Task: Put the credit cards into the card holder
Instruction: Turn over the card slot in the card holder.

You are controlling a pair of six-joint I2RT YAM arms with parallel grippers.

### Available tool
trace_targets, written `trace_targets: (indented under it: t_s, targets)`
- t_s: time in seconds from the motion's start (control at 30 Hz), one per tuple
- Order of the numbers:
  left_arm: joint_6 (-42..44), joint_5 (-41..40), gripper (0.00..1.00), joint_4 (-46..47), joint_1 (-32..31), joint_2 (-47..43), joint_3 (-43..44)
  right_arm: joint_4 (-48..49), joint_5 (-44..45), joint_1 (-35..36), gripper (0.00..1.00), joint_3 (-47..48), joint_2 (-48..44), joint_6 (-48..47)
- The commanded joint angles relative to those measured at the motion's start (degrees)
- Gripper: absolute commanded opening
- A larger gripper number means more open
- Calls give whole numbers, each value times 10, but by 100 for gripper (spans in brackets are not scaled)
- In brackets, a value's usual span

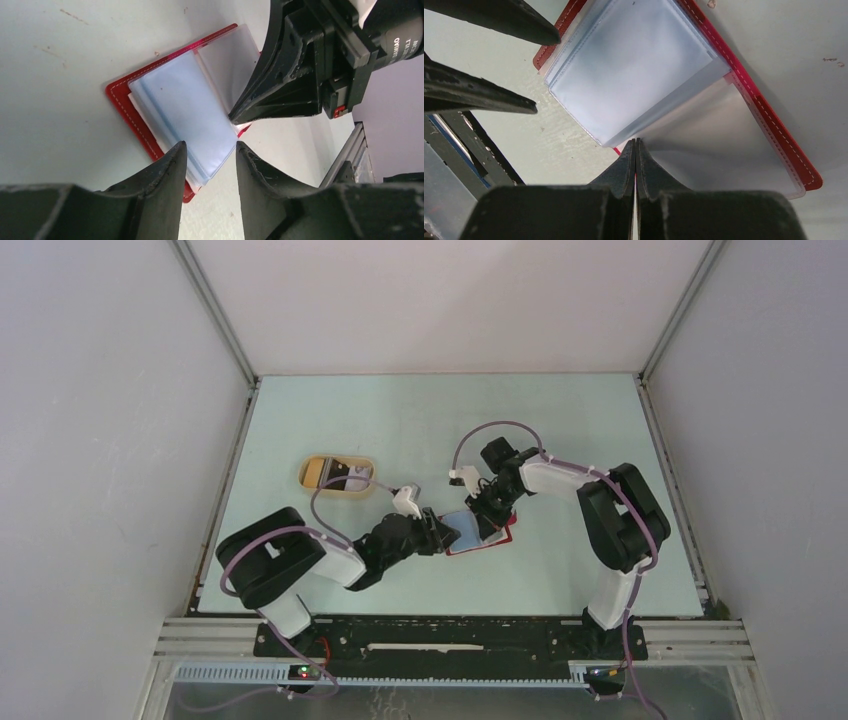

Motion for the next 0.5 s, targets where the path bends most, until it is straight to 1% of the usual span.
trace_targets:
  t_s: [0.0, 0.13, 0.23, 0.47]
  targets:
    - [5, 5, 47, -9, -3, 18, 36, -13, -11, 1, 4, 15, 6, 5]
    - [5, 14, 47, -21, -3, 34, 52, -14, -11, 1, 4, 16, 6, 4]
    - [4, 9, 47, -46, -3, 36, 63, -14, -12, 1, 4, 15, 6, 4]
    - [19, -26, 51, -106, -3, -9, 54, -13, -11, 1, 4, 15, 7, 5]
